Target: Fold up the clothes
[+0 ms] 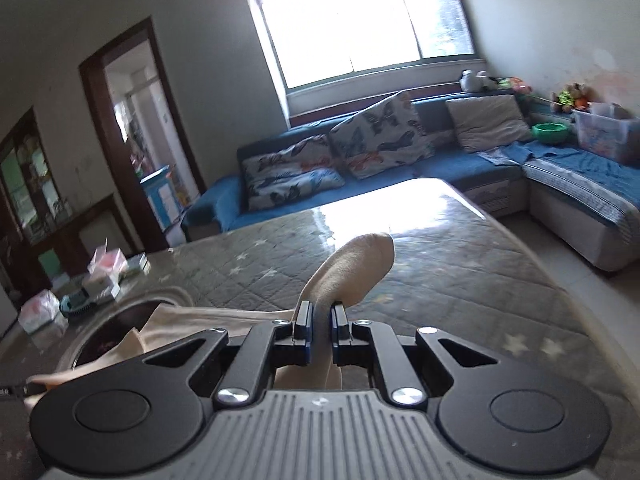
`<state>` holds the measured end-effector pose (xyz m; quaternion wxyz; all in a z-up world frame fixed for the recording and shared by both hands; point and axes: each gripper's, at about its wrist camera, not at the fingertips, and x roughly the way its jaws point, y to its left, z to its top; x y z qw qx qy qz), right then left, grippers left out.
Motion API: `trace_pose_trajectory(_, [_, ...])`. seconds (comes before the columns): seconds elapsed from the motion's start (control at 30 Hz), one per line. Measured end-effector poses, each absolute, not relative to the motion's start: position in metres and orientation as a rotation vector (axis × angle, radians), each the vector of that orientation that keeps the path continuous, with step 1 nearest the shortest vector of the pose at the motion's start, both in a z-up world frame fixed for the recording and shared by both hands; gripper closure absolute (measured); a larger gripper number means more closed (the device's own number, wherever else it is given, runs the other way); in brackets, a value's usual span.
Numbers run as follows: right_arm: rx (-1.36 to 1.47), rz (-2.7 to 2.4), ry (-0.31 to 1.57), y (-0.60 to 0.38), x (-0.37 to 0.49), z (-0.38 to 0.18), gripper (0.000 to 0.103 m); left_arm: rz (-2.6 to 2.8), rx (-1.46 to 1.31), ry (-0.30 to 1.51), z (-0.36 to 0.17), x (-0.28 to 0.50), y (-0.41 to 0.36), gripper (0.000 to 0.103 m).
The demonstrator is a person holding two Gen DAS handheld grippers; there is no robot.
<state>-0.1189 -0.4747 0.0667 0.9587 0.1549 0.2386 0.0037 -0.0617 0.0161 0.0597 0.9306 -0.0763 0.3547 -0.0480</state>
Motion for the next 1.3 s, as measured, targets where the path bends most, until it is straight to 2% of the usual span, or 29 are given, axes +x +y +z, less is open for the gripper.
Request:
trace_pose_trajectory(0.17, [0.390, -0.069, 0.518, -0.502, -0.165, 0.050, 0.094, -0.116, -0.096, 0.776, 0.047, -0.090, 0.013, 0.099])
trace_pose_trajectory(0.2, [0.399, -0.089, 0.534, -0.506, -0.172, 0.045, 0.094, -0.116, -0.084, 0.779, 0.046, -0.093, 0.013, 0.096])
trace_pose_trajectory(0.43, [0.377, -0.246, 0.565, -0.533, -0.208, 0.034, 0.089, -0.159, -0.013, 0.676, 0.070, -0.114, 0.012, 0.093])
trace_pose_trajectory(0.5, [0.358, -0.251, 0.556, -0.532, -0.210, 0.036, 0.080, -0.227, 0.002, 0.660, 0.074, -0.117, 0.000, 0.085])
trace_pose_trajectory(0.53, [0.355, -0.244, 0.556, -0.530, -0.208, 0.036, 0.074, -0.263, 0.008, 0.660, 0.073, -0.118, -0.008, 0.084])
trace_pose_trajectory(0.57, [0.353, -0.237, 0.556, -0.529, -0.207, 0.037, 0.071, -0.297, 0.020, 0.666, 0.071, -0.117, -0.017, 0.082])
trace_pose_trajectory(0.7, [0.324, -0.186, 0.579, -0.512, -0.189, 0.031, 0.071, -0.420, 0.083, 0.684, 0.057, -0.114, -0.058, 0.082])
trace_pose_trajectory(0.77, [0.310, -0.151, 0.601, -0.503, -0.180, 0.027, 0.065, -0.470, 0.108, 0.694, 0.049, -0.112, -0.073, 0.082])
trace_pose_trajectory(0.87, [0.284, -0.140, 0.648, -0.495, -0.174, 0.017, 0.064, -0.524, 0.137, 0.718, 0.037, -0.110, -0.090, 0.082])
trace_pose_trajectory(1.1, [0.202, -0.153, 0.709, -0.483, -0.172, -0.001, 0.062, -0.634, 0.220, 0.748, 0.031, -0.130, -0.089, 0.084])
trace_pose_trajectory(1.3, [0.136, -0.171, 0.714, -0.482, -0.161, -0.003, 0.056, -0.699, 0.297, 0.723, 0.039, -0.152, -0.083, 0.083])
